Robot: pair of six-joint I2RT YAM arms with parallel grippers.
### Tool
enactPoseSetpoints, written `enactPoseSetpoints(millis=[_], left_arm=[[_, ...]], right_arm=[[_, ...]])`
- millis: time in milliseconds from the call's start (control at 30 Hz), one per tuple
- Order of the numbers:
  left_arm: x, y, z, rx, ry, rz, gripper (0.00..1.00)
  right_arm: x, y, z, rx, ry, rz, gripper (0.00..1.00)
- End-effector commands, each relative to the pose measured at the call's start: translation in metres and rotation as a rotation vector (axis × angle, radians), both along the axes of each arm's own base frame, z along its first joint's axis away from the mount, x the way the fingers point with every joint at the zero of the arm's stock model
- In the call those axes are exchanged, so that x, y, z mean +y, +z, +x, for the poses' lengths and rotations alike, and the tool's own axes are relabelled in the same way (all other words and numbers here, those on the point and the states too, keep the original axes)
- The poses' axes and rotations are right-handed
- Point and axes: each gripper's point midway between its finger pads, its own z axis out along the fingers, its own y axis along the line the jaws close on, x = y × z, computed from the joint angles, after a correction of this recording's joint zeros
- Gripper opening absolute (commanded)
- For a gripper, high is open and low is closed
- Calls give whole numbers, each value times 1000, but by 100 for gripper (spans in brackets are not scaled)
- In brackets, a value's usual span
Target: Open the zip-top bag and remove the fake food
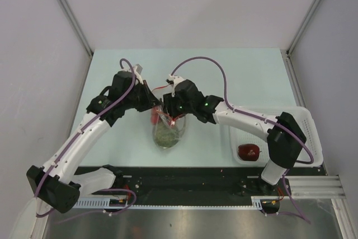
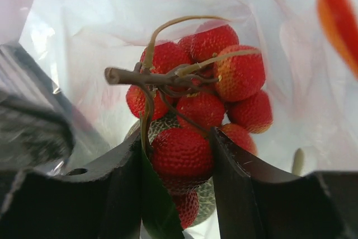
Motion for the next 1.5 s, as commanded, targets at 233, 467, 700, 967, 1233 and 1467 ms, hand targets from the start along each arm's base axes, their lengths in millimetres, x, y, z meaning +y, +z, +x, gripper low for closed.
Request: enactPoseSetpoints(millis=[233,467,700,967,1233,1467], left_arm=[[24,-2,-6,-43,90,49,0],[10,-16,-19,-10,9,-14,0],[4,-22,-25,-1,-41,-30,0],[8,-22,-27,-24,-23,-36,0],[9,-13,-21,-52,-21,-22,0],[11,-7,-16,-76,-23,3,0]], right_arm=[[-15,75,-9,-103,-48,97,0],[-19,101,-3,-148,-102,162,0],[-22,157,1,-157,-135,327,0],[-22,230,-7,-189,-111,424,0],[-80,261,-8,-270,-241,353,0],[-186,241,-18,-275,-451,222,0]])
